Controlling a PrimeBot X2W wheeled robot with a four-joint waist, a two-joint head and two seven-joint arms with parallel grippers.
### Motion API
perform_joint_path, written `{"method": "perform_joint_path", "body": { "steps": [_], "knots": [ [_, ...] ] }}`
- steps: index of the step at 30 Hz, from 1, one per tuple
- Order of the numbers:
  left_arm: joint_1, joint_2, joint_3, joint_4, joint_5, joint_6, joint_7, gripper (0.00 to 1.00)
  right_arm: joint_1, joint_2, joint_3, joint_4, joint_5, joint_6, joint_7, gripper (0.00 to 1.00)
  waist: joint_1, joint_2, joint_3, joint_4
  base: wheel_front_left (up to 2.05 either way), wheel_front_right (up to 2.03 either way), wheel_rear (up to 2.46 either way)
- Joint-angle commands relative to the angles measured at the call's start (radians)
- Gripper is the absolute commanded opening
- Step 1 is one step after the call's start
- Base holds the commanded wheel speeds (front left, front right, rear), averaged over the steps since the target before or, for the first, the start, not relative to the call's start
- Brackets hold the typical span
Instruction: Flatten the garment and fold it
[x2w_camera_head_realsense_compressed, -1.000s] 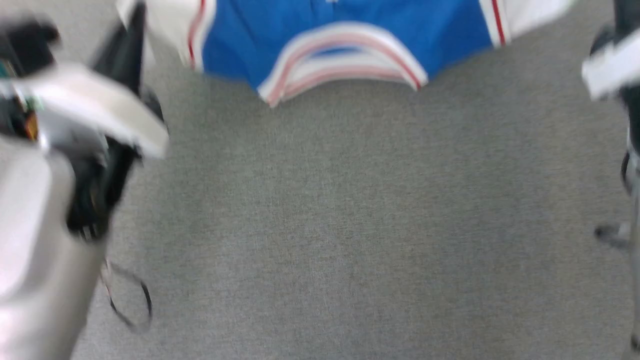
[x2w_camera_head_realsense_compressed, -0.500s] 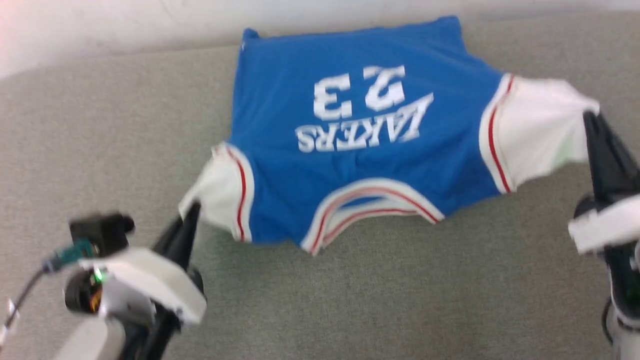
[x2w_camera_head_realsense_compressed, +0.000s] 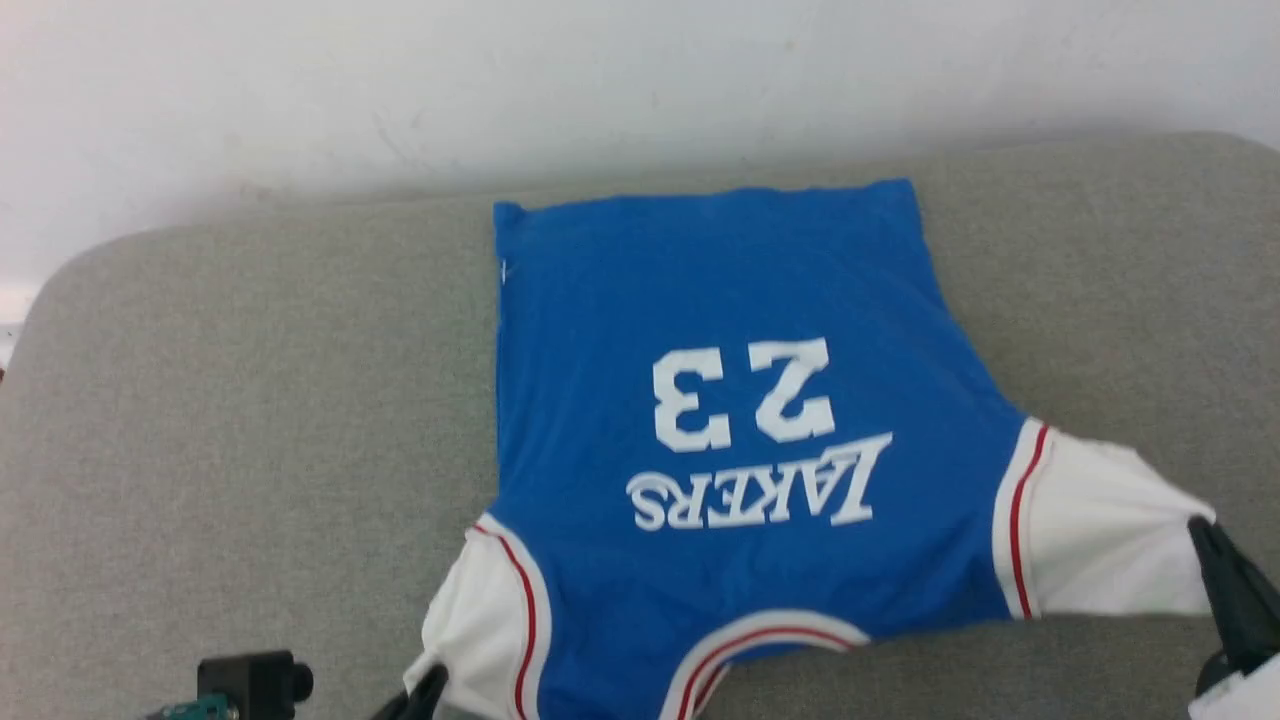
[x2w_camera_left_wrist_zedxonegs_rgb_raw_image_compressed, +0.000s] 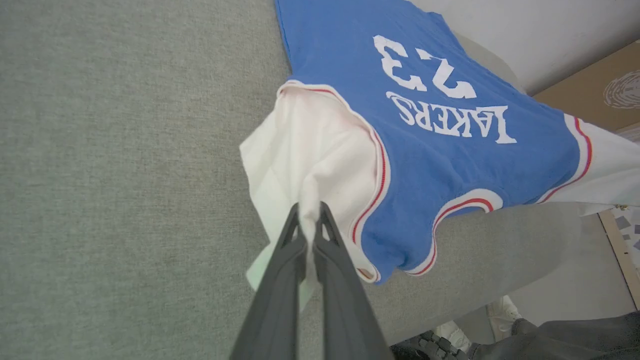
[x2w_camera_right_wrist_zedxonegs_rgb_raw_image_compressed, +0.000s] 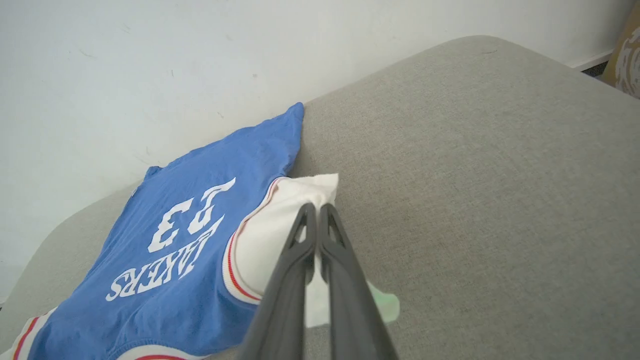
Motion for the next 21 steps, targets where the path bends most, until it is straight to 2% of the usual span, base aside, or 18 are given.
{"method": "perform_joint_path", "body": {
  "steps": [1, 7, 13, 16, 21],
  "knots": [
    [0.024, 0.009, 0.002, -0.013, -0.008, 0.008, 0.003, 0.0, 0.026, 0.003, -0.004, -0.011, 0.012, -0.001, 0.007, 0.0, 0.0002, -0.0002, -0.031, -0.002, 0.0, 0.0, 0.0],
    [0.082, 0.018, -0.004, -0.037, -0.028, 0.012, 0.011, 0.0, 0.116, 0.004, -0.015, -0.014, 0.052, -0.001, 0.038, 0.0, 0.0002, -0.0002, -0.049, 0.002, 0.0, 0.0, 0.0],
    [0.092, 0.025, 0.014, -0.064, -0.032, 0.022, 0.004, 0.0, 0.15, 0.004, -0.029, -0.014, 0.069, -0.001, 0.05, 0.0, 0.0002, -0.0002, -0.023, 0.005, 0.0, 0.0, 0.0],
    [0.07, 0.029, 0.027, -0.071, -0.018, 0.02, -0.012, 0.0, 0.133, 0.004, -0.022, 0.002, 0.036, -0.001, 0.044, 0.0, 0.0002, -0.0002, 0.006, 0.006, 0.0, 0.0, 0.0],
    [-0.01, 0.004, 0.021, -0.041, 0.009, -0.001, -0.039, 0.0, 0.05, 0.004, 0.035, 0.082, -0.124, -0.001, 0.023, 0.0, 0.0002, -0.0002, 0.05, 0.002, 0.0, 0.0, 0.0]
  ]
}}
